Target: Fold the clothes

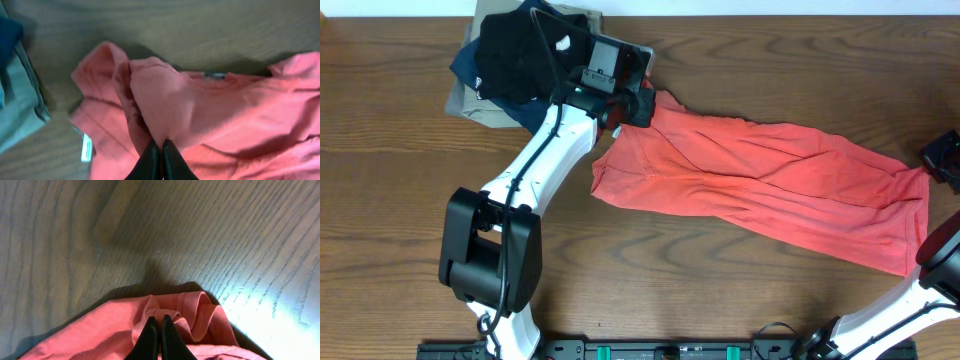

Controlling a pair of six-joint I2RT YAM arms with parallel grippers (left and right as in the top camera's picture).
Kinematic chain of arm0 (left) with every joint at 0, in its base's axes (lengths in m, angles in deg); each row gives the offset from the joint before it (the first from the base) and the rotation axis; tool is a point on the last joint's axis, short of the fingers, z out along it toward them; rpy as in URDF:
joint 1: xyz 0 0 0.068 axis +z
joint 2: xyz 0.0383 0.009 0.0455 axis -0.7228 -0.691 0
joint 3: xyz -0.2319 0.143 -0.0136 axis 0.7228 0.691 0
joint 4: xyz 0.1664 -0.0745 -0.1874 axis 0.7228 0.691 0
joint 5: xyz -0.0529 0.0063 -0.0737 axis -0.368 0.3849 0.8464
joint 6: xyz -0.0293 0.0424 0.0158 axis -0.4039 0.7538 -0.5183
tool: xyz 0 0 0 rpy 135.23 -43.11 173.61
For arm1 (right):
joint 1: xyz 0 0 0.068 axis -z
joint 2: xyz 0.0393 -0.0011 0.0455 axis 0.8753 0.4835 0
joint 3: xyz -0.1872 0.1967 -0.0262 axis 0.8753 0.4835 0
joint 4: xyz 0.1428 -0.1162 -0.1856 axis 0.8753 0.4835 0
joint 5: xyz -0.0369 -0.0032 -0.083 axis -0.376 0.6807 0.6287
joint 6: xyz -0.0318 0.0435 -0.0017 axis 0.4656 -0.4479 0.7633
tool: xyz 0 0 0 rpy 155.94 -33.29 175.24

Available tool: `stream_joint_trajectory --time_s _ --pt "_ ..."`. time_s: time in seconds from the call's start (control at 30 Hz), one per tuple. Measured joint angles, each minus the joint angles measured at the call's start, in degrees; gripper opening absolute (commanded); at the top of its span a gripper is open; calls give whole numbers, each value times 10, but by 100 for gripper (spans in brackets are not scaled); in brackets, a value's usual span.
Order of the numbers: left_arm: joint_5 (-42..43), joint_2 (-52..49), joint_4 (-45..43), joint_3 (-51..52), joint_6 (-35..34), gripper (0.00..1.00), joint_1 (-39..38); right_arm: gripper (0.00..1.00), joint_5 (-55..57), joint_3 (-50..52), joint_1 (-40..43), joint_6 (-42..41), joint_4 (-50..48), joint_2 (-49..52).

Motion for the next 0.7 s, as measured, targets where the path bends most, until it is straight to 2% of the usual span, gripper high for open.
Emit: stream_joint_trajectory --time_s 0.27,0.7 --pt "-1 31 61 0 0 6 9 1 2 0 3 -27 26 0" --pt "-1 43 115 0 -1 6 85 1 1 0 40 -92 100 -24"
